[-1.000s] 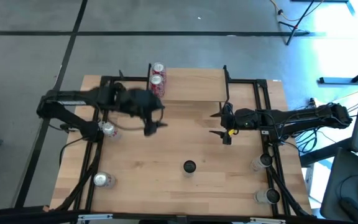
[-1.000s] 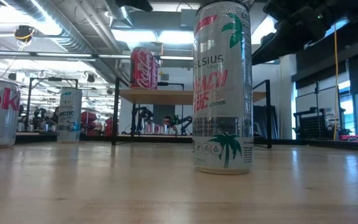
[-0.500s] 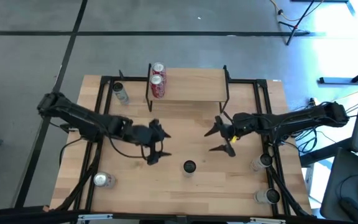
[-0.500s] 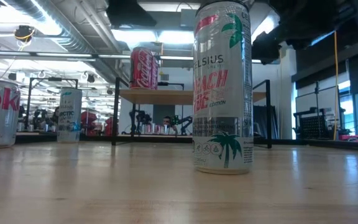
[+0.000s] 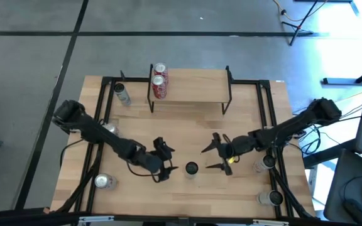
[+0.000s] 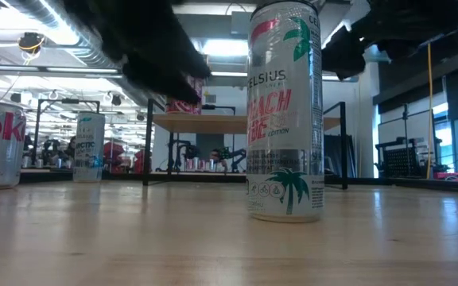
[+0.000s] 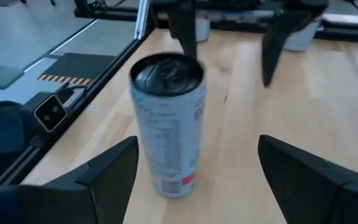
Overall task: Place canned beverage on shelf
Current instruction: Put the left white-pink soda can on the shelf
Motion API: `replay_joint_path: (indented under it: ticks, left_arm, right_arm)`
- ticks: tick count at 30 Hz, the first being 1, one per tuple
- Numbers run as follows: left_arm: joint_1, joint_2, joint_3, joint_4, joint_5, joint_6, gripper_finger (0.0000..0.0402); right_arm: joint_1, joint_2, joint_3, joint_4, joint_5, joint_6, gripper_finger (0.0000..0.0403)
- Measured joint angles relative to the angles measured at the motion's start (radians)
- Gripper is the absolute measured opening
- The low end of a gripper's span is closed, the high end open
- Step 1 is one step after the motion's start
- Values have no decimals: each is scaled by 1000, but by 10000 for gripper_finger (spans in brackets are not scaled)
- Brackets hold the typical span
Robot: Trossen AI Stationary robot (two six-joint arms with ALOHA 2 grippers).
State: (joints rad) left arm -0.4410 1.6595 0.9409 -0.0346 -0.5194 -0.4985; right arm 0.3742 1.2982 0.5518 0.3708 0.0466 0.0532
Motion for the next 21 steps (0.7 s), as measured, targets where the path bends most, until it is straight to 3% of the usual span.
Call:
replay_joint_path:
  ticks: [9, 16, 21]
  left_arm:
    - [-1, 187, 0, 250, -75, -16, 354]
    - [-5, 203, 0, 293, -66, -23, 354]
    - [-32, 203, 0, 313, -48, -23, 354]
  right_arm:
    - [69, 157, 35, 95, 66, 77, 317]
    - [92, 285, 114, 127, 162, 158, 317]
    - [93, 282, 129, 102, 163, 175, 317]
